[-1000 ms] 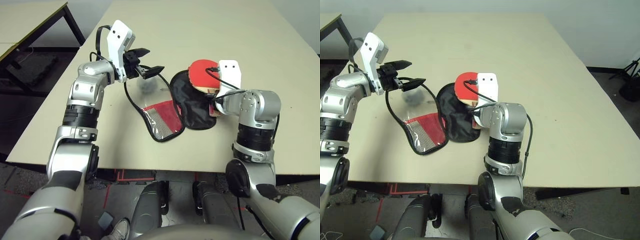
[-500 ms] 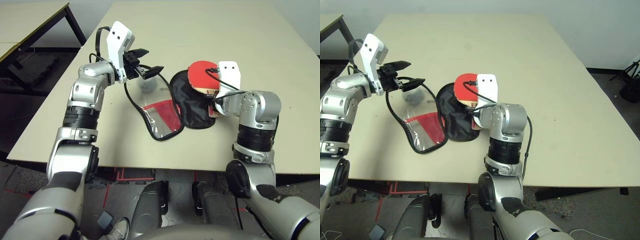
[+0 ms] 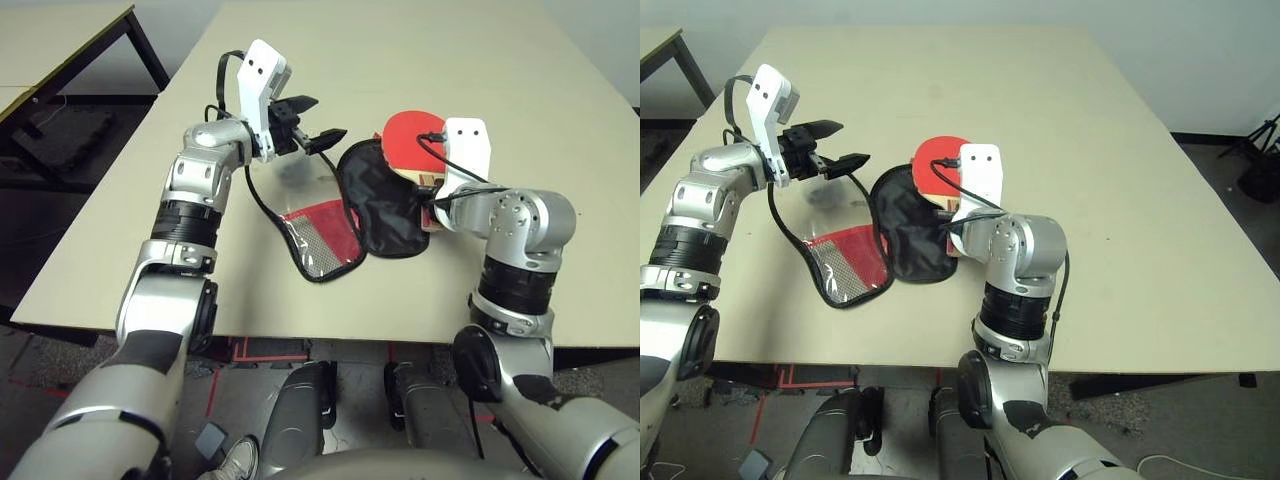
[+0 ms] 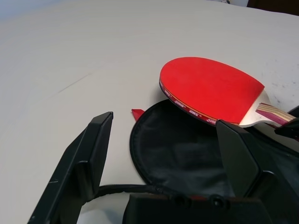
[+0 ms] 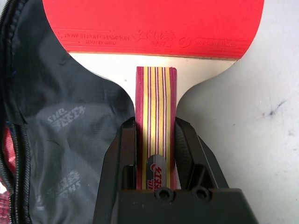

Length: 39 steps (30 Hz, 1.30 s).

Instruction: Store the ping-pong paddle in its case and zip it.

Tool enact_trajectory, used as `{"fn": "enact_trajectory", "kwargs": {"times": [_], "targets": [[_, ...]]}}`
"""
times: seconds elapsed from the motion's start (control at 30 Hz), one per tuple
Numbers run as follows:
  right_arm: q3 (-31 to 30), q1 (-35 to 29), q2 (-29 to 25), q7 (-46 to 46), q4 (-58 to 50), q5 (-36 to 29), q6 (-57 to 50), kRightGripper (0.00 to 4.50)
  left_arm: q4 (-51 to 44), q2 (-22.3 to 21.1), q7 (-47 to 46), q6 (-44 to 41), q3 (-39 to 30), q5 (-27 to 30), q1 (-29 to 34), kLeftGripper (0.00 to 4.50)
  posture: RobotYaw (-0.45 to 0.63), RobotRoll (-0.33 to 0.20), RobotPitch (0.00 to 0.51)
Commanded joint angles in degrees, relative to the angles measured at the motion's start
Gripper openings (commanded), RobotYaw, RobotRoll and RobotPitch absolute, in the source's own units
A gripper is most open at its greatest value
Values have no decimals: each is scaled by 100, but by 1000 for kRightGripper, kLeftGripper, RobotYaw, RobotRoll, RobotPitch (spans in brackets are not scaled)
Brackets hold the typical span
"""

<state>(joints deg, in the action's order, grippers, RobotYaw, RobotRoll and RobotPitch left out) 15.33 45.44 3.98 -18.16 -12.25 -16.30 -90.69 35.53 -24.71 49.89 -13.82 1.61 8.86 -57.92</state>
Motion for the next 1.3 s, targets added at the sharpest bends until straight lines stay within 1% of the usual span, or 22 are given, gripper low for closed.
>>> {"fn": "enact_trajectory", "kwargs": {"times": [0.03,0.17,0.3,0.47,0.6,0.67,0.77,0.93,1.03,1.2,1.3], "targets": [[71,-278,788,-133,76,-263,-181,1133,235,62,61,155,84,-105,-120,4500,-55,0,184],[96,-328,844,-213,287,-542,-181,1133,323,125,86,238,90,-110,-144,4500,-55,0,185],[-6,-324,701,-194,477,-786,-181,1133,350,153,98,272,100,-108,-134,4500,-54,0,186],[-7,-198,90,-28,626,-1346,-181,1133,391,152,110,286,100,-117,-155,4500,-57,0,185],[-141,-79,-243,232,1100,-1505,-181,1133,462,174,98,313,100,-127,-208,4500,-60,0,185],[-192,6,-291,387,1381,-1408,-181,1133,508,192,88,336,102,-136,-239,4500,-60,0,185],[-256,76,-220,555,1609,-1181,-181,1133,564,200,84,365,100,-146,-274,4500,-59,0,185],[-778,41,-64,856,1790,-910,163,1133,575,185,87,395,98,-164,-274,4500,-55,0,188],[-1112,-93,-10,991,1570,-803,176,1133,565,164,69,405,83,-167,-252,4500,-46,0,189],[-1286,-56,144,1047,1381,-567,98,1133,536,164,43,413,72,-170,-215,4500,-42,0,187],[-1348,165,387,1022,1831,-370,375,1131,525,168,22,414,66,-168,-204,4500,-42,0,187]]}}
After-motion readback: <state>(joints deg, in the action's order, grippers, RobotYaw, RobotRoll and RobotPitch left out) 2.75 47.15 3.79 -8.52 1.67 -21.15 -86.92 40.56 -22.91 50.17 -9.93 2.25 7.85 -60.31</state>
